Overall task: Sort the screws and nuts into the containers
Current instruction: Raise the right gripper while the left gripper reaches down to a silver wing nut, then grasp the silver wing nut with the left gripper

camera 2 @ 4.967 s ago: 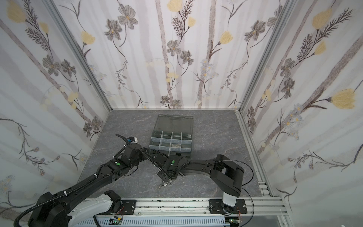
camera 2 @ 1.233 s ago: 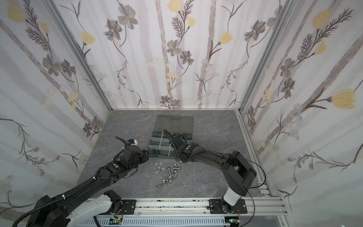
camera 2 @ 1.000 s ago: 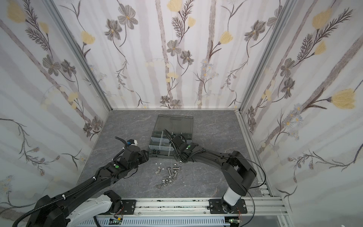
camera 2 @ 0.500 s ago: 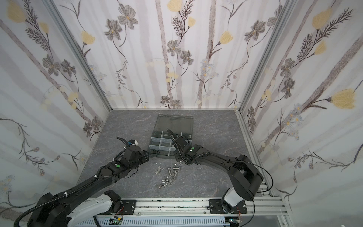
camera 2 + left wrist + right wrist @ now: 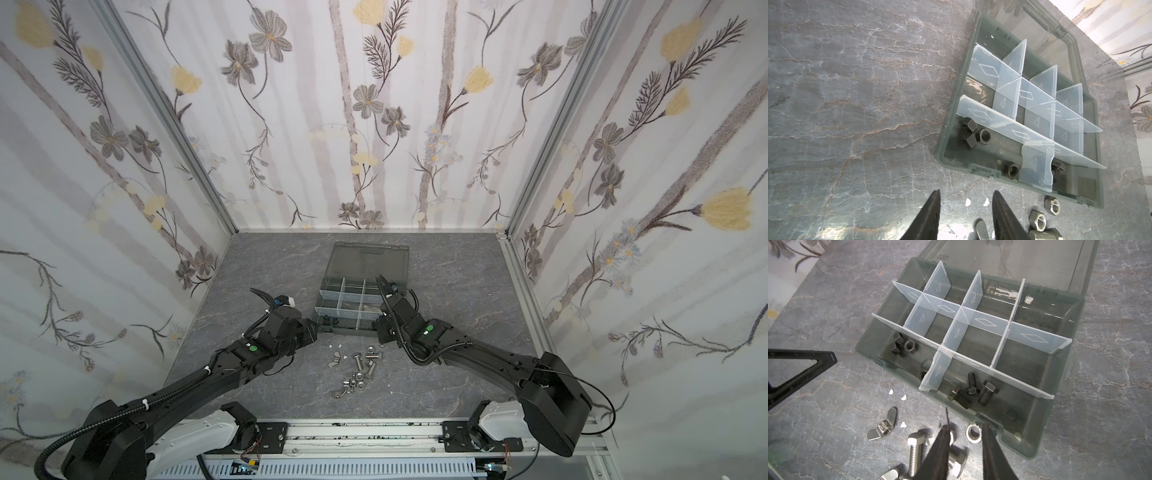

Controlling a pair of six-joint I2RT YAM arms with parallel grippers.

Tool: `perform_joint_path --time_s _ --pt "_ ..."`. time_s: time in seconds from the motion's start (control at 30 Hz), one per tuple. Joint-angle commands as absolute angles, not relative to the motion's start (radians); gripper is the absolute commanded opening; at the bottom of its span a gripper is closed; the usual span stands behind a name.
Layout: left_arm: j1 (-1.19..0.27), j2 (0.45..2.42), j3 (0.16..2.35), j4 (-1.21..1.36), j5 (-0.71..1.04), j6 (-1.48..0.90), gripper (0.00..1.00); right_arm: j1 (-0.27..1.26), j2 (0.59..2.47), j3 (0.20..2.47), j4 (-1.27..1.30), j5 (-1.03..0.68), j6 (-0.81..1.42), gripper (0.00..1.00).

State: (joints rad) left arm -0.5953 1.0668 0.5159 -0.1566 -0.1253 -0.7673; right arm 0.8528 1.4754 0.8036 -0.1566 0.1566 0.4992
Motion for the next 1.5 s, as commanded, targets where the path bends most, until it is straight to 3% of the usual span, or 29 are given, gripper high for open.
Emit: perform_joint_path --time_s 0.0,0.7,1.47 --pt "-0.614 1.09 0.532 -0.138 -0.114 -0.744 0.43 0.847 1.449 0.778 -0.08 0.146 0.559 0.29" --pt "-0.834 1.241 0.558 -0.139 -0.094 -0.712 0.44 0.843 1.41 0.696 -0.047 0.13 0.616 0.29" --pt "-0.91 1.429 0.609 -0.179 -0.082 -0.675 0.42 0.843 1.385 0.668 -0.049 0.141 0.635 0.29"
